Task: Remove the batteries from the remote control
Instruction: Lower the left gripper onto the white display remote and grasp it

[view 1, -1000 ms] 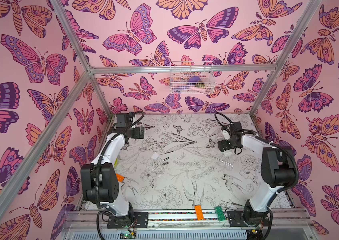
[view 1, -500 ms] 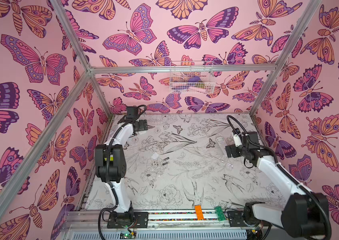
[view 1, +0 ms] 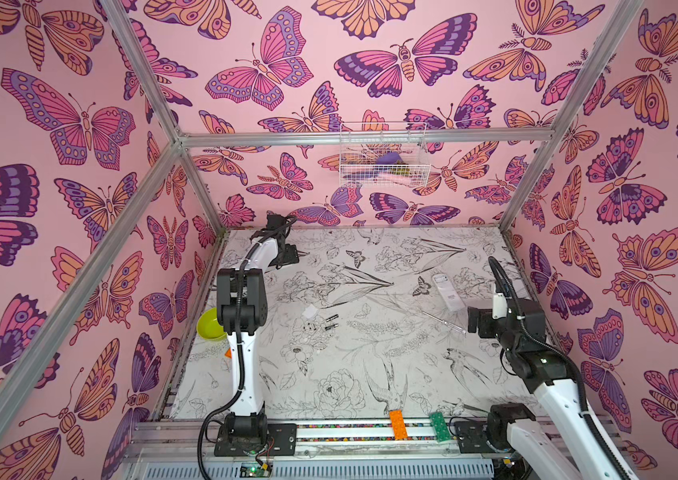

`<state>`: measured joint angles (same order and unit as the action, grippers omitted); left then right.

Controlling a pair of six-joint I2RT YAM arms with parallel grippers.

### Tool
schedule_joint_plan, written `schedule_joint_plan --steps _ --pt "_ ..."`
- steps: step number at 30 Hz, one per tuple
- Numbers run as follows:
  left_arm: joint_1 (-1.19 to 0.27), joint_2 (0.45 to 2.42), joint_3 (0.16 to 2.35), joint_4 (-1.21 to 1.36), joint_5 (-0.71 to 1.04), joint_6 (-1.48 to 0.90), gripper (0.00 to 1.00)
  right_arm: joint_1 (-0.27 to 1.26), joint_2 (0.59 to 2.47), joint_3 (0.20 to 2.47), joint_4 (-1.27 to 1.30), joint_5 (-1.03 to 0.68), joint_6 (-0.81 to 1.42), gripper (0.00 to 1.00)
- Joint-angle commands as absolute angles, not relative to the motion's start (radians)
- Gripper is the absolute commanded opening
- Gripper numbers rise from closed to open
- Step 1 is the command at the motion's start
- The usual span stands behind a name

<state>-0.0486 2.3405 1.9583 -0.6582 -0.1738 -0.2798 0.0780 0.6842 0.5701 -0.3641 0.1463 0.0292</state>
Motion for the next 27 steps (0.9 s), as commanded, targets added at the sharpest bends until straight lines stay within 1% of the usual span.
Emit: schedule_joint_plan --steps 1,3,7,13,17,20,27 --pt "-0.058 2.400 2.042 -0.744 -0.195 -0.294 1.00 0.070 0.687 0.567 -0.380 0.187 0.074 0.99" --pt "-0.056 2.445 2.119 -0.794 -0.186 -0.296 1.00 0.069 0.706 0.575 -0.393 0.197 0.074 0.99" --pt "-0.054 2.481 2.175 -0.808 -0.152 -0.297 0.99 0.069 0.732 0.579 -0.382 0.206 0.054 0.99" --pt "-0.051 2.511 2.210 -0.835 -0.090 -0.303 0.93 0.070 0.727 0.570 -0.371 0.210 0.055 0.99" --pt "-0.048 2.525 2.204 -0.844 -0.060 -0.342 0.85 0.069 0.742 0.573 -0.367 0.204 0.066 0.99" --pt "-0.044 2.537 2.197 -0.846 -0.036 -0.370 0.82 0.070 0.751 0.572 -0.361 0.193 0.060 0.99" --pt "-0.044 2.559 2.194 -0.848 -0.032 -0.395 0.74 0.069 0.732 0.569 -0.367 0.196 0.066 0.99"
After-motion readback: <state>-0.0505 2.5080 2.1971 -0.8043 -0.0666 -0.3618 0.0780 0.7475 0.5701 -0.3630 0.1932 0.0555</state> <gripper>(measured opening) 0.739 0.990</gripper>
